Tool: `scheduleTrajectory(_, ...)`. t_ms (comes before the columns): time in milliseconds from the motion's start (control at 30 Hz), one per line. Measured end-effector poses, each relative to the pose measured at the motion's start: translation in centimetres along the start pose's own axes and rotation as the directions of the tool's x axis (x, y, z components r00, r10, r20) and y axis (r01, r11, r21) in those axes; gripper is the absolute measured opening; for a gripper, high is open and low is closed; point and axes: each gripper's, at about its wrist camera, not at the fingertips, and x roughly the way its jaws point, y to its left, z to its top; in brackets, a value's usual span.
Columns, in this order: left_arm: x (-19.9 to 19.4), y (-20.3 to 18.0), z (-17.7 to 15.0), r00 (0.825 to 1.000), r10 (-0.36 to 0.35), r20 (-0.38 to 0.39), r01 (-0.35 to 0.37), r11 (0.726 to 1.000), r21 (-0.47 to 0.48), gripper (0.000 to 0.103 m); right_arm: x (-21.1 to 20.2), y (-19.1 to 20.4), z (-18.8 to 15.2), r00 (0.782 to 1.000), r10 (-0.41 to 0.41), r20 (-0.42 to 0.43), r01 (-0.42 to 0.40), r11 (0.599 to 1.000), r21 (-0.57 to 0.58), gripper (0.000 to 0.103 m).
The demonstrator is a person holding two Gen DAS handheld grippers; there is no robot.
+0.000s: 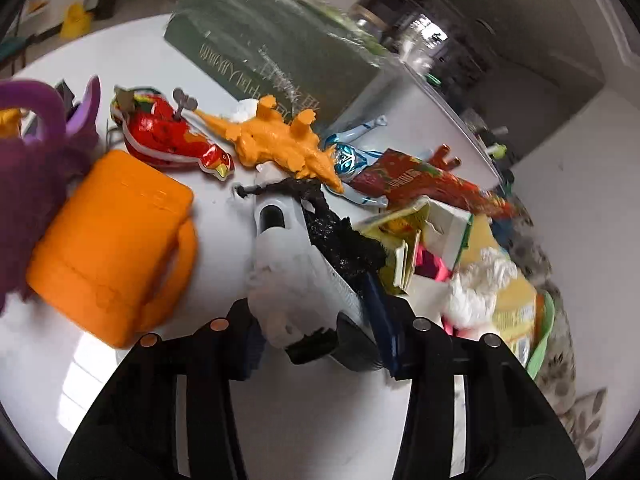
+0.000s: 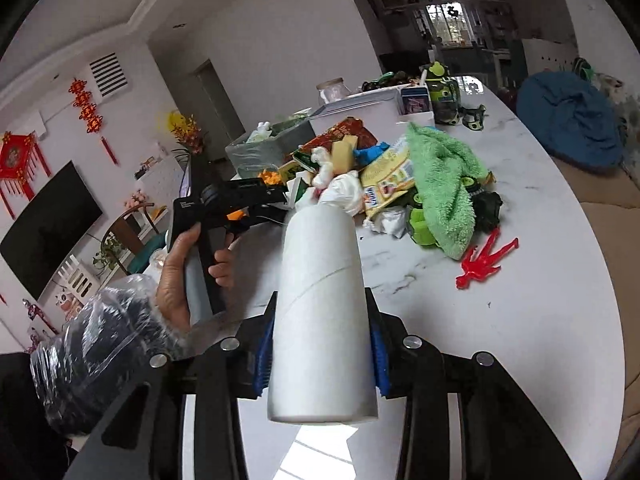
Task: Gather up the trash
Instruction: 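Grasp the white-black toy car with the left gripper while the right grasps the white paper roll, then carry the toy car and paper roll to the cardboard box and release both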
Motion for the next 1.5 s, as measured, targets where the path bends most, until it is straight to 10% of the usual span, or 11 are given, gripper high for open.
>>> scheduleTrajectory(133, -4.4, -1.8, -2.0, 1.000, 0.023, 0.021, -0.026, 0.981, 0.192, 0.028, -0.8, 1.1, -0.1, 0.999, 0.019, 0.027, -0.019, 1.000, 0.000, 0.038)
scheduleTrajectory(500, -25.5, 0.0, -18.4, 0.996, -0.039, 0.084, -0.024, 0.771, 0.637, 0.028, -1.7, 9.7, -6.0, 0.990, 0.126, -0.059, -0.127, 0.992, -0.017, 0.038)
scheduleTrajectory(933, -33.3, 6.3, -27.0, 0.991, -0.024, 0.131, -0.063, 0.781, 0.621, 0.028, -3.6, 15.3, -11.8, 0.987, 0.118, -0.106, -0.126, 0.989, -0.073, 0.038)
scheduleTrajectory(1100, -35.6, 7.9, -30.3, 0.999, 0.016, 0.038, -0.036, 0.777, 0.628, 0.028, -6.5, 17.6, -16.4, 0.947, 0.226, -0.228, -0.250, 0.965, -0.080, 0.038)
scheduleTrajectory(1233, -35.9, 9.7, -34.5, 0.993, 0.104, -0.060, -0.034, 0.725, 0.688, 0.028, -6.2, 18.8, -21.5, 0.902, 0.226, -0.368, -0.289, 0.949, -0.126, 0.038)
scheduleTrajectory(1400, -28.9, 13.6, -37.5, 0.930, 0.250, -0.270, -0.005, 0.743, 0.669, 0.030, -0.2, 17.2, -27.0, 0.837, 0.168, -0.521, -0.248, 0.965, -0.087, 0.041)
scheduleTrajectory(1500, -24.5, 15.0, -38.8, 0.899, 0.351, -0.262, -0.067, 0.701, 0.710, 0.067, 4.6, 16.2, -30.4, 0.789, 0.039, -0.613, -0.162, 0.976, -0.146, 0.063)
